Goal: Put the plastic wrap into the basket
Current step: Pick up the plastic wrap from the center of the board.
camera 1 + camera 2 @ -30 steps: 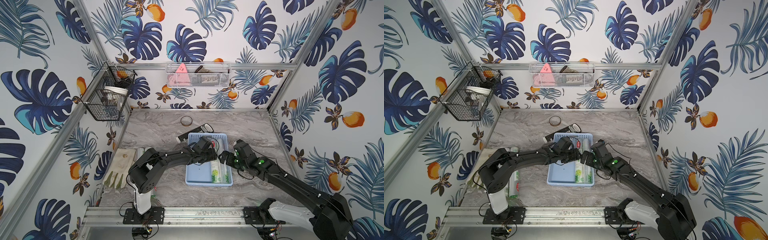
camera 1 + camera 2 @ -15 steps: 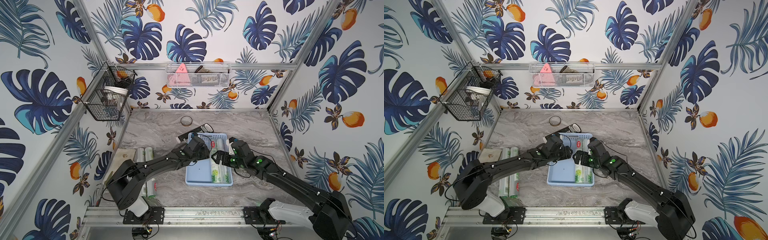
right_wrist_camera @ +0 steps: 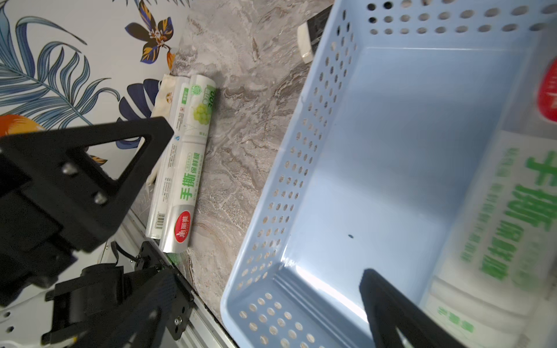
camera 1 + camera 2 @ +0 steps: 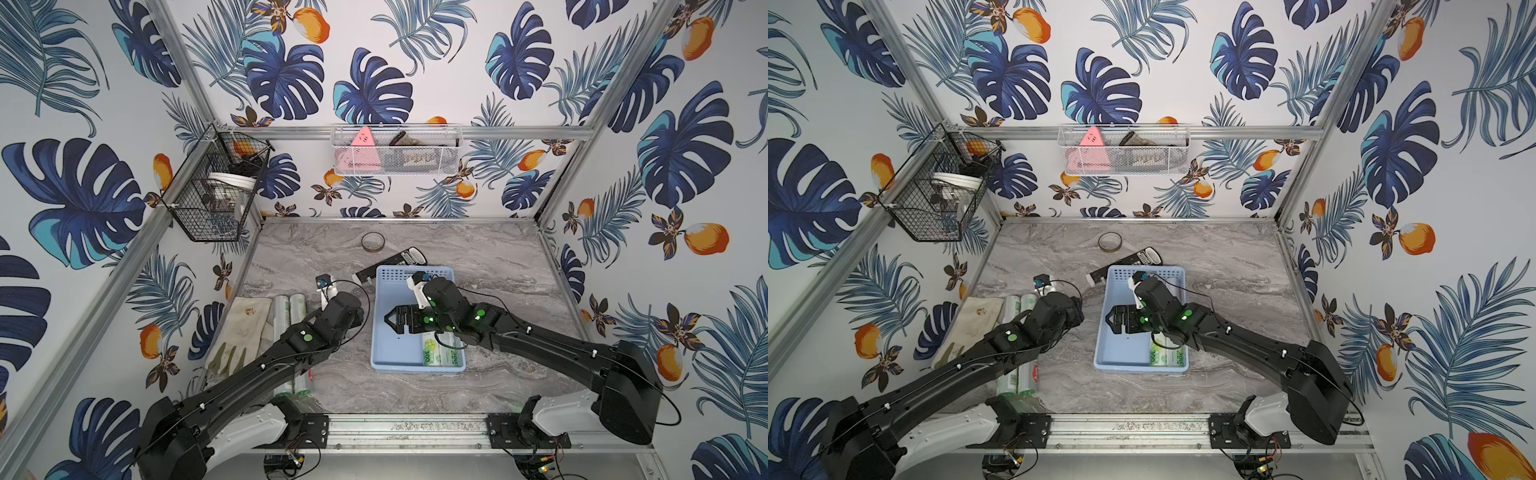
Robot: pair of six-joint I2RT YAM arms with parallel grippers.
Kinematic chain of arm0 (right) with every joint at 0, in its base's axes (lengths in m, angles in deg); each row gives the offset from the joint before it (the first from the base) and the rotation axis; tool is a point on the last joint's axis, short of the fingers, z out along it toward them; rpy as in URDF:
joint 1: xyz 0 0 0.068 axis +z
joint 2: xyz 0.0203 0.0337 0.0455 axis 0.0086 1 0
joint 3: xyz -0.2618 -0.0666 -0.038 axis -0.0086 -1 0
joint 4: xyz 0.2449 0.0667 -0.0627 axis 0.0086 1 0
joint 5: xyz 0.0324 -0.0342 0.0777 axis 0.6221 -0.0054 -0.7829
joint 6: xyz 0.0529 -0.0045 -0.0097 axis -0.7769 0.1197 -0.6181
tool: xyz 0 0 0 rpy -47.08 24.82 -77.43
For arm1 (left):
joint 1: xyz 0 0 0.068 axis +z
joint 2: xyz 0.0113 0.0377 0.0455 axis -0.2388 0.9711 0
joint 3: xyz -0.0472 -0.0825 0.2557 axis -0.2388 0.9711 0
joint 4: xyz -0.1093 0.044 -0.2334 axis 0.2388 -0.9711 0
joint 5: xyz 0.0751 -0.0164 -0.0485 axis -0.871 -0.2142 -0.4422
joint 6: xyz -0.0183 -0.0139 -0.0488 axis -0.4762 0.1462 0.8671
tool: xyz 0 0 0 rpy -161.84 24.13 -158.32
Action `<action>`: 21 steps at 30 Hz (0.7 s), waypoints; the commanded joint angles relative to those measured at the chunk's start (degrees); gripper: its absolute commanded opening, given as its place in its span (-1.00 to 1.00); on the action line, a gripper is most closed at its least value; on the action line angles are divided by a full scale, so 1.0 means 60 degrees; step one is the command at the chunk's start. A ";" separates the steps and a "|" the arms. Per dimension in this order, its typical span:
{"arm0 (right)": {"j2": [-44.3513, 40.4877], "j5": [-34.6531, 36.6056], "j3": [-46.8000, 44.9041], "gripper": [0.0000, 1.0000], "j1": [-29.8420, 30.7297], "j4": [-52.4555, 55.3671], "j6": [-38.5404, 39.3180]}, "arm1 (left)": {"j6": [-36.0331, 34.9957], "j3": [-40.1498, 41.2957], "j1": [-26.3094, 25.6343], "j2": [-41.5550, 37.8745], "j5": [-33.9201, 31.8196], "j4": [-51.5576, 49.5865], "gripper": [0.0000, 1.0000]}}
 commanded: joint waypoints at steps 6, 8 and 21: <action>0.1880 -0.0497 0.1826 1.00 0.0789 -0.0064 0.0378 | -0.0094 0.0661 0.2681 -0.0607 0.0681 -0.1376 0.17; 0.2288 -0.0448 0.2226 1.00 0.0985 0.0056 0.0355 | -0.0009 0.0663 0.3186 -0.0439 0.0843 -0.1564 0.14; 0.3953 -0.0602 0.3737 1.00 0.1700 0.0680 0.0210 | -0.0253 0.0628 0.5601 0.1297 0.2724 -0.1140 0.17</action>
